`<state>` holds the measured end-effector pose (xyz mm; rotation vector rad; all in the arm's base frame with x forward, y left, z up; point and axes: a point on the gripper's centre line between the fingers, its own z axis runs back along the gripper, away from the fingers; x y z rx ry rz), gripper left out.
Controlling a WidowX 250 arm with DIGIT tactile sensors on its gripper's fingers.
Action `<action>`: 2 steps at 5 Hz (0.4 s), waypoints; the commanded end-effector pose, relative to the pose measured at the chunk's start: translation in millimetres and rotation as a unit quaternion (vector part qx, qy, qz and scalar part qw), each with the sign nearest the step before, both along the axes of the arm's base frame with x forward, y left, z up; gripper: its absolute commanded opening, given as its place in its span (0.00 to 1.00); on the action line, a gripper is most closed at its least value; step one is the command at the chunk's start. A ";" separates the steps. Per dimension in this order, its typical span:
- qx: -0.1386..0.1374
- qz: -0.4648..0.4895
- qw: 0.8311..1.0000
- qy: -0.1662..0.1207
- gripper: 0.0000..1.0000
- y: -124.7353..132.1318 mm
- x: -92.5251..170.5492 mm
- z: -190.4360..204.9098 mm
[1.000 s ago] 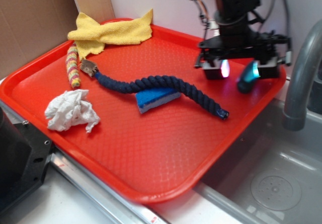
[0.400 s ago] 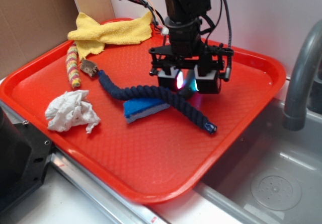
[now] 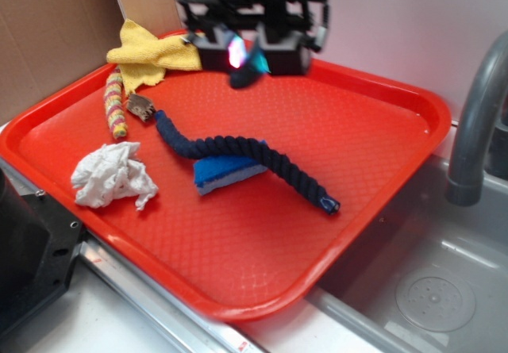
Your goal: Grab the plastic pickle.
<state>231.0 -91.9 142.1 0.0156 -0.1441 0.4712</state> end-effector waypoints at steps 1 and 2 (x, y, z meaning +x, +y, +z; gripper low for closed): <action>-0.029 0.019 0.999 0.012 0.00 15.6 -11.0 97.0; -0.023 0.032 0.999 0.031 0.00 31.7 -28.4 107.6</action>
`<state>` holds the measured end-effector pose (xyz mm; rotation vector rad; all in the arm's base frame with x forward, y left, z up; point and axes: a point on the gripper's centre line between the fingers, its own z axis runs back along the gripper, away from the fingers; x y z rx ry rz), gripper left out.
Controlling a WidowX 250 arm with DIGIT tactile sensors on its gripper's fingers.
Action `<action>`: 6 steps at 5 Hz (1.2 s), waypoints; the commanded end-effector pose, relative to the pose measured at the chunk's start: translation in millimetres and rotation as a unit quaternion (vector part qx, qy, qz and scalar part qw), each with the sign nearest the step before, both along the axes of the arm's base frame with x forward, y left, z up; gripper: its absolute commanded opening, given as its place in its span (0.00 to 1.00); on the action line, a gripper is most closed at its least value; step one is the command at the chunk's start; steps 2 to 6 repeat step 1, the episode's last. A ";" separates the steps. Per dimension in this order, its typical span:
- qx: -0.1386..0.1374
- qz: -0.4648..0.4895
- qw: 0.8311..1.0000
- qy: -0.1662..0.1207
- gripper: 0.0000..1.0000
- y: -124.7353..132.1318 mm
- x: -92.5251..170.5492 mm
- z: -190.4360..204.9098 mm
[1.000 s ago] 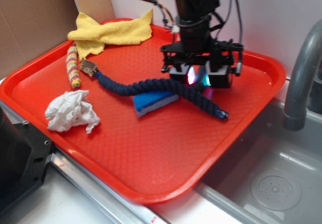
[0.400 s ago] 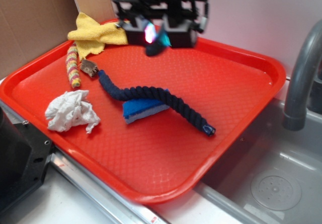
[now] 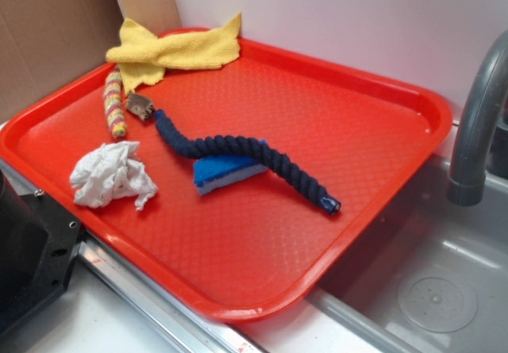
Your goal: Grab the plastic pickle.
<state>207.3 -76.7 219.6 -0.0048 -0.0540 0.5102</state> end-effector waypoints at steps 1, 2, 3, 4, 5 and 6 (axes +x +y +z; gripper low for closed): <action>0.029 0.031 0.999 -0.032 0.00 27.1 -6.4 30.7; 0.029 0.031 0.999 -0.032 0.00 27.1 -6.4 30.7; 0.029 0.031 0.999 -0.032 0.00 27.1 -6.4 30.7; 0.029 0.031 0.999 -0.032 0.00 27.1 -6.4 30.7; 0.029 0.031 0.999 -0.032 0.00 27.1 -6.4 30.7; 0.029 0.031 0.999 -0.032 0.00 27.1 -6.4 30.7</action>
